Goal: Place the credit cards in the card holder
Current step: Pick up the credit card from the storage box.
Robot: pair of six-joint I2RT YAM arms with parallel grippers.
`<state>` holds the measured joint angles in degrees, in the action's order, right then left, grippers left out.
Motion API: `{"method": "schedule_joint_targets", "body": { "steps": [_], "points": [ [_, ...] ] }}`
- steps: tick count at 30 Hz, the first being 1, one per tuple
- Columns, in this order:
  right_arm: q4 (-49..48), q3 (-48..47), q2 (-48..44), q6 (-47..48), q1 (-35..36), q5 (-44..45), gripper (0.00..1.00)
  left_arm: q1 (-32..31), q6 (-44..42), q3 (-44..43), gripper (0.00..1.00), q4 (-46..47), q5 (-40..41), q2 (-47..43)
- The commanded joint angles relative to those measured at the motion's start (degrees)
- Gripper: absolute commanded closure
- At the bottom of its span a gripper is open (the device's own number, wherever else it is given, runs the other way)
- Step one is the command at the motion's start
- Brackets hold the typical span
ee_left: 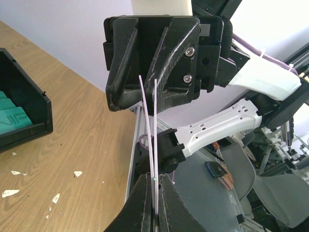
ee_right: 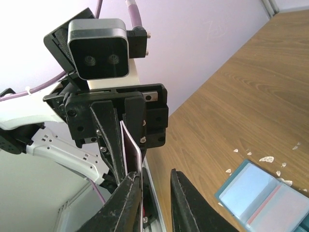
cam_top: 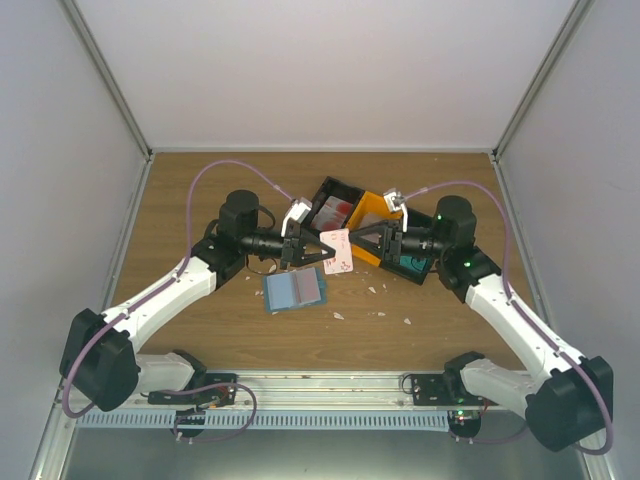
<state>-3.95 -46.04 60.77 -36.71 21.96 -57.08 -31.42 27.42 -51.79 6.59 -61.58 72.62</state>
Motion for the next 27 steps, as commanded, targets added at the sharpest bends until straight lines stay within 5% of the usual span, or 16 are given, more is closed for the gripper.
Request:
{"method": "schedule_joint_targets", "body": {
  "steps": [1, 8, 13, 17, 27],
  "points": [
    [0.1, 0.4, 1.7, 1.7, 0.6, -5.3, 0.79, -0.1, 1.0, -0.3, 1.0, 5.2, -1.4, -0.4],
    [-12.0, 4.5, 3.8, -5.6, 1.6, -13.9, 0.78, 1.1, 5.5, -2.9, 1.0, 4.1, -0.2, 2.7],
    [-17.6, 4.4, 4.8, -12.9, 2.2, -9.3, 0.99, 3.7, 9.7, -3.3, 1.0, 4.2, -1.3, 6.6],
    [-24.0, 4.3, 7.5, -21.2, 2.2, -6.4, 1.0, 6.7, 13.6, -2.2, 1.0, 5.7, -4.1, 10.0],
    [-18.2, -1.5, 12.6, -26.7, -0.3, -3.2, 0.99, 11.4, 18.5, 3.0, 0.94, 10.7, -6.4, 11.1]
  ]
}}
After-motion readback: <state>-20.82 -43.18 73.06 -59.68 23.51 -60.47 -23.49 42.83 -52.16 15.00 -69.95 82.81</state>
